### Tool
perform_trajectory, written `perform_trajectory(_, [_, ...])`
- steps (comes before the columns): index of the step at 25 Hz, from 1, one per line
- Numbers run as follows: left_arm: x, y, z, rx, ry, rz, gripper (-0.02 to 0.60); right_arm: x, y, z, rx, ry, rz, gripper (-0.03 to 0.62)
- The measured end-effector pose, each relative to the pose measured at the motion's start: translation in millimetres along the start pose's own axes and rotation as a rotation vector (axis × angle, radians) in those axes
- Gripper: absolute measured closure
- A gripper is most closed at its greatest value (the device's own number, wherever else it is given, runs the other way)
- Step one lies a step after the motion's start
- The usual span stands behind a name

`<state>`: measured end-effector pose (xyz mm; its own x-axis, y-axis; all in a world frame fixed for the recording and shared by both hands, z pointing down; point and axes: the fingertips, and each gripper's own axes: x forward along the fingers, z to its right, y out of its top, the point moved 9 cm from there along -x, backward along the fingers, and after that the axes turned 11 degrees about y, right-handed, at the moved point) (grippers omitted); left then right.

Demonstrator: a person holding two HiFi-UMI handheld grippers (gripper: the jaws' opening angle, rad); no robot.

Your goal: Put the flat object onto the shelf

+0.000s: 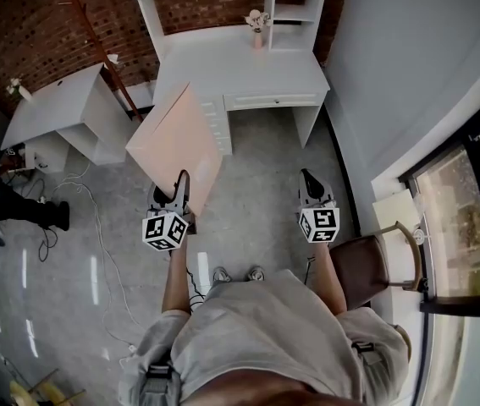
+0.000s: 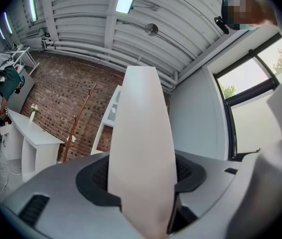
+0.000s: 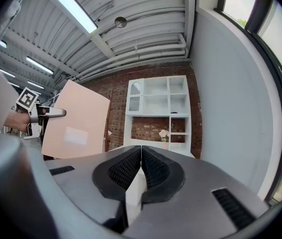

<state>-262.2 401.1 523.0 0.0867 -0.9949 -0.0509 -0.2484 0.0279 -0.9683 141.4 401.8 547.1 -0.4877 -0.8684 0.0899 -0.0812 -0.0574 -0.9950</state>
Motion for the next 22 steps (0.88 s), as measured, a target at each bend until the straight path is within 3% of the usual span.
perform_trajectory(7, [-1, -6, 30, 0.006, 0.007, 0.003, 0.304, -13, -8, 23, 0.014, 0.024, -0.001, 0.565])
perform_trajectory(22, [18, -6, 49, 0.000, 0.003, 0.005, 0.304, -14, -15, 51, 0.034, 0.023, 0.007, 0.565])
